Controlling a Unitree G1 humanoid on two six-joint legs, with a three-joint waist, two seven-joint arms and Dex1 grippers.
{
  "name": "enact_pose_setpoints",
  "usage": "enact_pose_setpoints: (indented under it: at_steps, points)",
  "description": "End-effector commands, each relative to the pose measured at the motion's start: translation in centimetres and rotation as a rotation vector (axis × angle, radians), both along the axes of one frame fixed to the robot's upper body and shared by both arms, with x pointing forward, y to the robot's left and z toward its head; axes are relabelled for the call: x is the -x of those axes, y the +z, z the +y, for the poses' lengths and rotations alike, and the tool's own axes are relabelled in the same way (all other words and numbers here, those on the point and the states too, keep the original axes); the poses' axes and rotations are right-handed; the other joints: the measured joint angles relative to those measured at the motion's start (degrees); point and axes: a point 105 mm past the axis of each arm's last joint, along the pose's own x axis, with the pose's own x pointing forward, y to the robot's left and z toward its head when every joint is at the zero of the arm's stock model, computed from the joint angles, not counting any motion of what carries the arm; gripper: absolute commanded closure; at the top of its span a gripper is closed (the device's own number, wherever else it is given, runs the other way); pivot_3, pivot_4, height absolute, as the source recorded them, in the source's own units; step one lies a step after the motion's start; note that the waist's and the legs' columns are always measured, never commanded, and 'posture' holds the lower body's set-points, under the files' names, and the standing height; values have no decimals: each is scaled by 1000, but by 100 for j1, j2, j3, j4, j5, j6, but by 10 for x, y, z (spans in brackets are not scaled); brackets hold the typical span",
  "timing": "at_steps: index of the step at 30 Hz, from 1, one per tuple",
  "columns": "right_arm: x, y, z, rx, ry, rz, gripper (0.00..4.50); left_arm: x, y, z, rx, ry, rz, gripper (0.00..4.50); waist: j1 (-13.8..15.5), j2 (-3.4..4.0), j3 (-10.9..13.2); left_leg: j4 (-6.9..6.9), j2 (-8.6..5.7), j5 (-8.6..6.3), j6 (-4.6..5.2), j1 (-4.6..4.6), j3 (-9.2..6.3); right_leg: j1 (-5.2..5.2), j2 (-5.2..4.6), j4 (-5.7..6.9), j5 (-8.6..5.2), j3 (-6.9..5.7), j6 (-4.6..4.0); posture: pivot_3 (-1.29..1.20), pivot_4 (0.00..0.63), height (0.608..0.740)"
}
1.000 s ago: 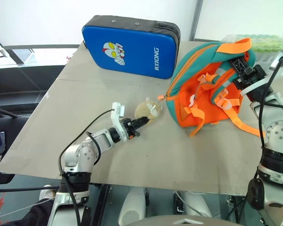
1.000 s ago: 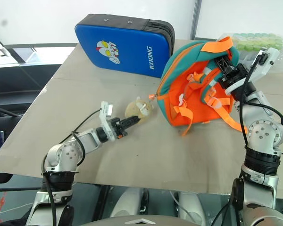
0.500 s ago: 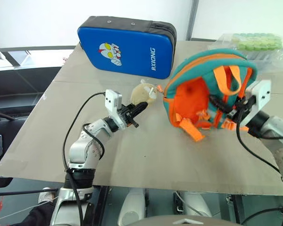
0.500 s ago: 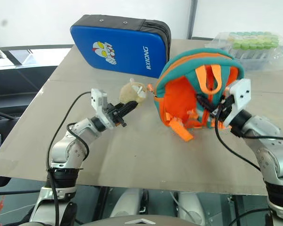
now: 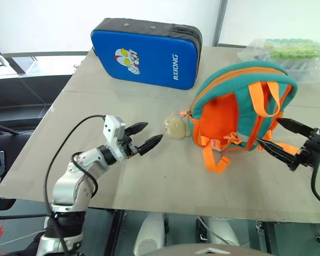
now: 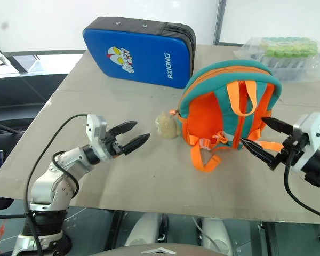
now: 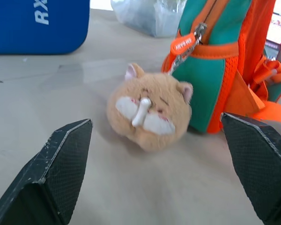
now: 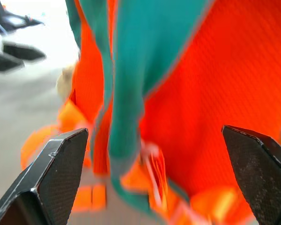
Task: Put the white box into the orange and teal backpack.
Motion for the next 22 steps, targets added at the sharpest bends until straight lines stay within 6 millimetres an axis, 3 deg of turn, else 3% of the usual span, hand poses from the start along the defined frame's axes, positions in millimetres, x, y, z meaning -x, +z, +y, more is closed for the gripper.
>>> enact_pose_setpoints:
  at_steps: [1,3,9,15,22]
  points:
    - [9,-17,-24,110,-49,25,0,11,12,8,-51,8,-54,36,1,0,0,0,1,0,0,0,0,0,0,-1,0,0,0,0,150,740]
    - [15,-29,-33,129,-68,56,0,17,7,14,-83,21,-43,36,-1,0,0,-1,1,0,0,0,3,0,0,-2,-1,2,0,0,150,740]
    - [21,-37,-55,121,-94,76,0,37,-3,33,-139,68,3,36,-15,1,-1,-1,9,0,0,12,18,0,6,-2,-3,2,-2,0,150,740]
    - [35,-54,-79,140,-103,140,0,47,-6,41,-155,85,21,36,15,1,-2,-2,9,-1,0,9,17,1,5,-5,-5,3,-6,0,150,740]
    - [42,-53,-80,143,-87,154,0,54,-10,47,-151,101,56,36,-12,2,-2,-5,14,-1,0,18,28,1,10,-4,-11,7,-17,0,150,740]
